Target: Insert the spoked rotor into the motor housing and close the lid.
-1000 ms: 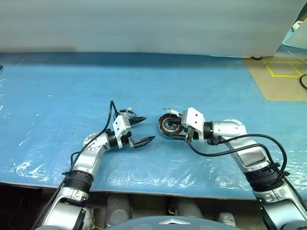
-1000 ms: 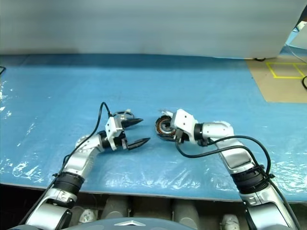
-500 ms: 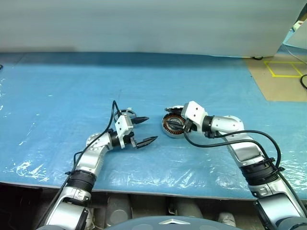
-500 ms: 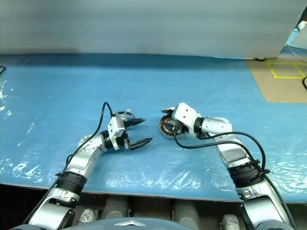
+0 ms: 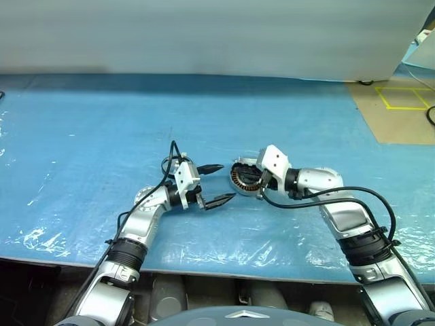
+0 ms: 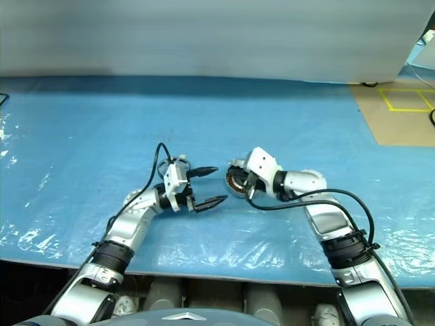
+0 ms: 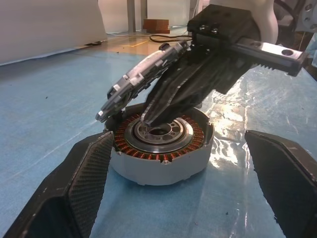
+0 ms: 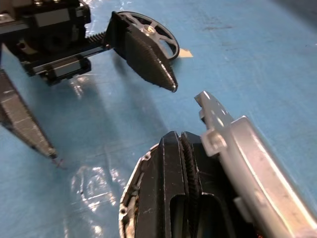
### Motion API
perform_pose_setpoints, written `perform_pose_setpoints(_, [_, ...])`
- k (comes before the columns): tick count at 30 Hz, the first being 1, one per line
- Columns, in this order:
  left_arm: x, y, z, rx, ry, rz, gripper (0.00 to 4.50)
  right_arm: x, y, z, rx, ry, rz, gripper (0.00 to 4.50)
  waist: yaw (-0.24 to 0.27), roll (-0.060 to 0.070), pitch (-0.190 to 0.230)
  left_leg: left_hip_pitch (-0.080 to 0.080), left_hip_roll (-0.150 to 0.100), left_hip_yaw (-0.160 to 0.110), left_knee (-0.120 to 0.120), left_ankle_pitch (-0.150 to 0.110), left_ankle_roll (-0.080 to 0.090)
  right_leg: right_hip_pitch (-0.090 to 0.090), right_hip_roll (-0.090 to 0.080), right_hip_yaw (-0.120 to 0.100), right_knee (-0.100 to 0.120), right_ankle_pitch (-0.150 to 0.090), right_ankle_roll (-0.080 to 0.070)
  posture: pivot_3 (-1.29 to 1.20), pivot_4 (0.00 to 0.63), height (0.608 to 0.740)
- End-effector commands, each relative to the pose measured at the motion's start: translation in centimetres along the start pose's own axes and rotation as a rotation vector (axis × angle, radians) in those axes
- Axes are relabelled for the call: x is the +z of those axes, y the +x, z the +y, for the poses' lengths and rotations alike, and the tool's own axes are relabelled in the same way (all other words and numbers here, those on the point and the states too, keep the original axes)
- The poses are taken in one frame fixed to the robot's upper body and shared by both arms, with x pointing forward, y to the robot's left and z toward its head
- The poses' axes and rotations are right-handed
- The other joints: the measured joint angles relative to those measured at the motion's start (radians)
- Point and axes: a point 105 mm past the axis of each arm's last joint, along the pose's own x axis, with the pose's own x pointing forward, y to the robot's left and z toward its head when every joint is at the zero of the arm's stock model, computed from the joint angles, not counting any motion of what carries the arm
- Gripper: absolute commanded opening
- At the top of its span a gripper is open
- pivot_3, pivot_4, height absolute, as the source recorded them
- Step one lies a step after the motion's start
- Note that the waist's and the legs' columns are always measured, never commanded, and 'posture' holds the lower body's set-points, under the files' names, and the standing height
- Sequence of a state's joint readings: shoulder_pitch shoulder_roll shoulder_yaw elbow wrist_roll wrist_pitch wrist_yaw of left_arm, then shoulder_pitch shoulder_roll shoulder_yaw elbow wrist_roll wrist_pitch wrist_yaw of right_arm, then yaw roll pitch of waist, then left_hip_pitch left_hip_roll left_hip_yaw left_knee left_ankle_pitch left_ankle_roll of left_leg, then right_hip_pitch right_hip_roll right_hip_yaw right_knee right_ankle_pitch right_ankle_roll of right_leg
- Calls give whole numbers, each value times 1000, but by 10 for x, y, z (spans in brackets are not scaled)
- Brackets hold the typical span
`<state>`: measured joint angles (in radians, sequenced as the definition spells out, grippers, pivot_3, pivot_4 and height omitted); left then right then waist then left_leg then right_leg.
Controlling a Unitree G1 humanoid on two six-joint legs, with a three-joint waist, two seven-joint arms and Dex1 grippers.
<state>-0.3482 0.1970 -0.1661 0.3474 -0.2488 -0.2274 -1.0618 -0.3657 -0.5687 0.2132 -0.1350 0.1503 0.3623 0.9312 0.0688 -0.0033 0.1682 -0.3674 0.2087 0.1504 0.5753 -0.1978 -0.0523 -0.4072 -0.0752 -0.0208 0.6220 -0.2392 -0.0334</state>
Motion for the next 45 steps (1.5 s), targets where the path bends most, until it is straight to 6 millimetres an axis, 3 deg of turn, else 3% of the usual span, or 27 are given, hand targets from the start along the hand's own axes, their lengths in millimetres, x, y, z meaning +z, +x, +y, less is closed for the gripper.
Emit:
perform_pose_setpoints(1, [6, 1, -1, -13, 21, -16, 4500, 8, -17, 5, 67, 12, 5, 50, 1, 0, 0, 0, 0, 0, 0, 0, 0, 0, 0, 0, 0, 0, 0, 0, 150, 740])
perform_pose_setpoints(7, [8, -7, 5, 2, 27, -15, 4500, 3, -41, 1, 29, 43, 31, 50, 1, 0, 0, 0, 0, 0, 0, 0, 0, 0, 0, 0, 0, 0, 0, 0, 150, 740])
perform_pose_setpoints(12, [10, -10, 9, -2, 30, -15, 4500, -4, -61, -13, -145, 51, 33, 50, 3, 0, 0, 0, 0, 0, 0, 0, 0, 0, 0, 0, -1, 0, 0, 0, 150, 740])
perform_pose_setpoints(15, [11, -9, 11, -17, 36, -16, 4500, -14, -77, -25, -286, 65, 52, 655, 3, 0, 0, 0, 0, 0, 0, 0, 0, 0, 0, 0, -1, 0, 0, 0, 150, 740])
perform_pose_setpoints(22, [11, -4, 14, -54, 36, -13, 4500, -43, -103, -25, -444, 146, 115, 2941, 4, 0, 0, 0, -1, 0, -1, 0, 0, 0, 0, 0, -3, 0, 0, 0, 150, 740])
perform_pose_setpoints(37, [8, 0, 14, -82, 30, -9, 4500, -101, -107, -11, -557, 269, 206, 2941, 3, 0, 0, 0, -1, 0, -2, 0, 0, 1, 0, 0, -4, 0, 0, 0, 150, 740])
perform_pose_setpoints(45, [8, -3, 13, -80, 30, -8, 4500, -99, -97, -8, -526, 347, 139, 2941, 2, 0, 0, 1, -1, 0, -2, -1, 1, 2, 0, 0, -4, 0, 0, 0, 150, 740])
